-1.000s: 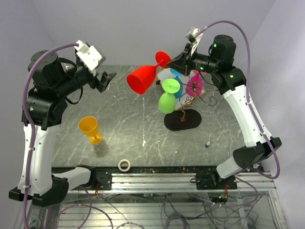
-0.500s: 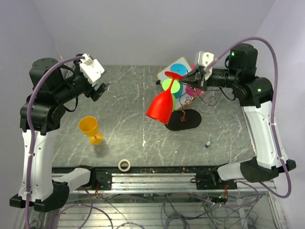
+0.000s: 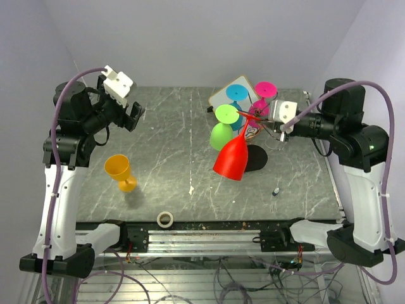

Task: Place the wine glass upside down on the wine glass rack

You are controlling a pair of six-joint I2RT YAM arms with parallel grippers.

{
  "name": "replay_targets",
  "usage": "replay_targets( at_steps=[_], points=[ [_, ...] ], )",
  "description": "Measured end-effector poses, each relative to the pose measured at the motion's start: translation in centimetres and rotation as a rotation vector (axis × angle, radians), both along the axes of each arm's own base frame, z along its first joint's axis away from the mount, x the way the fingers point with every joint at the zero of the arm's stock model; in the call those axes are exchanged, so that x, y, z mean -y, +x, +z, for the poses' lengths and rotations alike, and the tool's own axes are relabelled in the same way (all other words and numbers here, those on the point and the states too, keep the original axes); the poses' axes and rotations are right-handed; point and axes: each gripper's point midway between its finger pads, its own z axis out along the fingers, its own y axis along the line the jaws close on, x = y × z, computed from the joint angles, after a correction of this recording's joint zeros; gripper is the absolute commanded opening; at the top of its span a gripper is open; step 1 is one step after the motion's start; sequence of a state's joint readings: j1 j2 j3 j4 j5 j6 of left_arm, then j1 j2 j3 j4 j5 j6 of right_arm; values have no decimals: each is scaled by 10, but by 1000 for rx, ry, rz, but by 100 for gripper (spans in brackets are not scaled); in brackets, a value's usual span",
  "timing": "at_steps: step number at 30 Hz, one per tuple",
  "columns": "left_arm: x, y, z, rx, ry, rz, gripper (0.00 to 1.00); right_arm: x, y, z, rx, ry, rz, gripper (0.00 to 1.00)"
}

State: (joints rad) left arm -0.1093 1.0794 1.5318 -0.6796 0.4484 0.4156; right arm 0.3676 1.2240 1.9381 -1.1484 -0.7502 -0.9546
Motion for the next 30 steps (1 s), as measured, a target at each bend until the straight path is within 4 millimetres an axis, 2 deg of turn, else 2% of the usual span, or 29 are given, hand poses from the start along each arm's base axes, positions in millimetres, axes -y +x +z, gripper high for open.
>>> replay_targets(
  at_steps=[9, 12, 19, 23, 30],
  points=[
    [-7, 5, -11, -10, -59, 49, 88, 37, -3, -28, 71, -145, -127, 0],
    [-7, 6, -7, -4, -77, 54, 88, 55, 1, -45, 78, -207, -202, 0],
    [-6, -2, -4, 19, -105, 50, 87, 80, 14, -79, 63, -315, -316, 0],
    [-6, -8, -6, 23, -112, 46, 87, 83, 23, -85, 74, -333, -343, 0],
    [-7, -14, -3, 39, -121, 48, 87, 81, 42, -79, 138, -340, -357, 0]
  ],
)
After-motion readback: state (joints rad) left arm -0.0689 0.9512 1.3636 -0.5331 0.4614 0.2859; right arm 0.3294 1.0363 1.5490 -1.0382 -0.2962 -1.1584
